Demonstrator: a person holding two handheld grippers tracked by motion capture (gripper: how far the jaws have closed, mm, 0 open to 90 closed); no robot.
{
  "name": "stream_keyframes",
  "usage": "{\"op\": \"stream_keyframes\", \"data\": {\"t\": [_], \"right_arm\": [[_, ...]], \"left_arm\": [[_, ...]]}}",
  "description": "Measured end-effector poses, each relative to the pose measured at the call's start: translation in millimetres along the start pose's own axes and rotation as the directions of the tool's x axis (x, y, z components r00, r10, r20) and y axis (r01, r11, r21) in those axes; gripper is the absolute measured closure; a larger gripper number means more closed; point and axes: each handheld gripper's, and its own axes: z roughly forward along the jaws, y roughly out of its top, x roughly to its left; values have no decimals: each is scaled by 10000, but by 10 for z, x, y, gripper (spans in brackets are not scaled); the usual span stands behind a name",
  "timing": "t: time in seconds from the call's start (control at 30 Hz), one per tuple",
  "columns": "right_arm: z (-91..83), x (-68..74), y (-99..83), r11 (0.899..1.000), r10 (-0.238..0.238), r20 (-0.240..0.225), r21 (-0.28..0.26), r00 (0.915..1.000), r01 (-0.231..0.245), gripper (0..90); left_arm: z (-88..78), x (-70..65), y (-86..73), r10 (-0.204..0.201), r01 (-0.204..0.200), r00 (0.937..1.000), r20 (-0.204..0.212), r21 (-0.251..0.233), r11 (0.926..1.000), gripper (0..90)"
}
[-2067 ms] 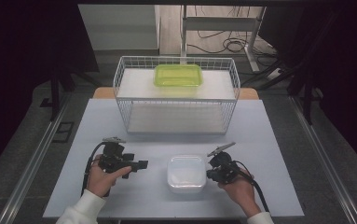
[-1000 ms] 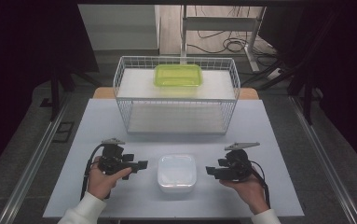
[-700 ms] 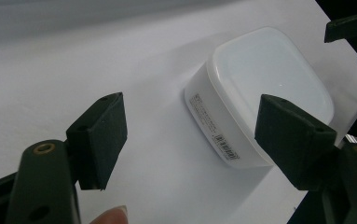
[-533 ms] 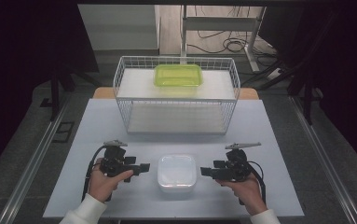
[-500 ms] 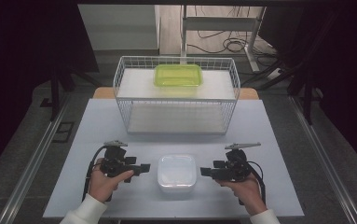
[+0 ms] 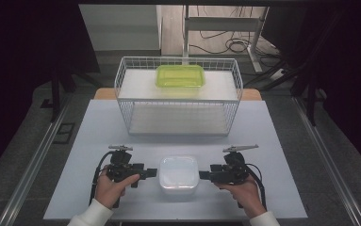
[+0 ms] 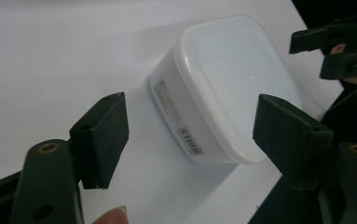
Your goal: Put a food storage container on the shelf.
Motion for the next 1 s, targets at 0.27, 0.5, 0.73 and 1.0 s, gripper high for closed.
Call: {"op": "stream_keyframes", "data": {"t": [0.27, 0.5, 0.73, 1.0], "right_arm": [[71, 5, -2, 9998, 193, -514, 82, 9985, -189, 380], [143, -4, 14, 9991, 386, -625, 192, 9973, -375, 409], [231, -26, 21, 9966, 771, -679, 353, 9947, -749, 449], [293, -69, 30, 9917, 1262, -1064, 381, 9863, -1227, 541]], "left_arm": [[81, 23, -38, -764, 769, 9949, 658, -42, 9970, 307], [153, 27, -33, -1038, 1033, 9917, 756, 106, 9946, 378], [232, 78, -42, -1652, 1625, 9769, 1354, 308, 9862, 460], [309, 95, -50, -2038, 1967, 9555, 2131, 544, 9790, 595]]}}
